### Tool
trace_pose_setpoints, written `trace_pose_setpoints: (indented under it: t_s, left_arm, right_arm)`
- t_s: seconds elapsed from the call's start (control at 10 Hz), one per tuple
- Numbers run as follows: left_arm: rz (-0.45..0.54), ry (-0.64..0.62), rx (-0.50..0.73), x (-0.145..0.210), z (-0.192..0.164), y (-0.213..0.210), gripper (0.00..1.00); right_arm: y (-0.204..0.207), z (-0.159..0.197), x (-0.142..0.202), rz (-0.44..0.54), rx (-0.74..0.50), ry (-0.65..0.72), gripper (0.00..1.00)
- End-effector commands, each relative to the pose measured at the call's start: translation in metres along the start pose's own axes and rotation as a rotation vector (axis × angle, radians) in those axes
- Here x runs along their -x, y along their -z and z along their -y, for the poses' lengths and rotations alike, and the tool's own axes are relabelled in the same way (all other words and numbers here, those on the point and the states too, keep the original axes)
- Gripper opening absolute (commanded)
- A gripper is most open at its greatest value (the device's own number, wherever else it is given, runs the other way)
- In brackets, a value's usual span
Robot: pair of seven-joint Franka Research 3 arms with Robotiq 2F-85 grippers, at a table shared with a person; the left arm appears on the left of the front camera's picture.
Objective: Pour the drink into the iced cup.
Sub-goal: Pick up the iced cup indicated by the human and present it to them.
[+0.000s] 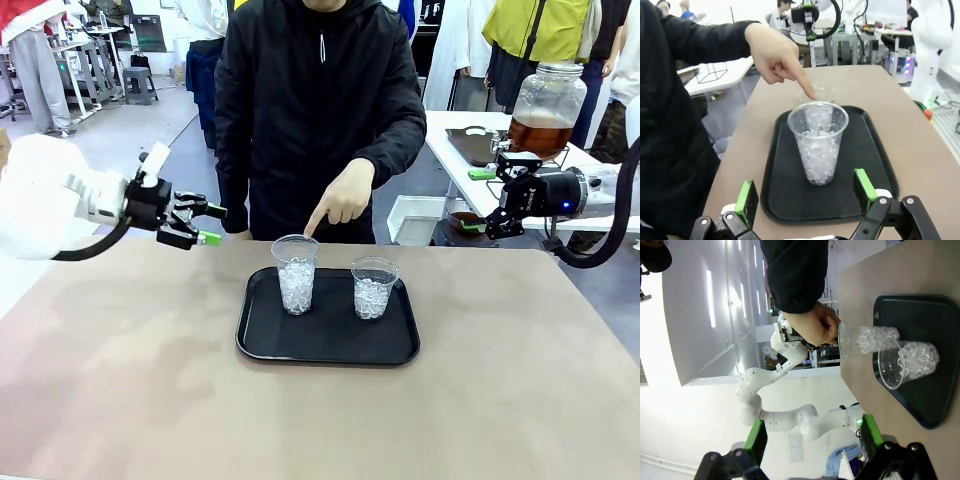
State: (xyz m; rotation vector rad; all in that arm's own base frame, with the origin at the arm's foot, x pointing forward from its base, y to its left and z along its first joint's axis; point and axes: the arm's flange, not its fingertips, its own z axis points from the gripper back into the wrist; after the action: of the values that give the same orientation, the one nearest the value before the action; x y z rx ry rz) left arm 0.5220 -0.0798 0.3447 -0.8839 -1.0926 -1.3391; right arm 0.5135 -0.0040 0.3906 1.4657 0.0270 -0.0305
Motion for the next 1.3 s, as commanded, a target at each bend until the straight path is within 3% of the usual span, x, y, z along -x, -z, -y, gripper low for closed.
trace_pose_setpoints:
  t_s: [0.0, 0.3, 0.5, 1.2]
  left_arm:
    - [0.064, 0.022, -0.020, 0.019, 0.009, 0.014, 1.00]
    - [0.150, -0.075, 0.015, 0.042, 0.012, 0.030, 1.00]
    - [0.110, -0.094, 0.022, 0.043, 0.011, 0.031, 1.00]
    - [0.127, -0.074, 0.021, 0.052, 0.017, 0.043, 1.00]
  right_arm:
    - [0.000, -0.001, 0.001, 0.004, 0.000, -0.002, 1.00]
    - [0.000, -0.001, 0.001, 0.004, 0.000, -0.002, 1.00]
    - [0.000, -0.001, 0.001, 0.004, 0.000, -0.002, 1.00]
    - [0.000, -0.001, 0.001, 0.004, 0.000, -0.002, 1.00]
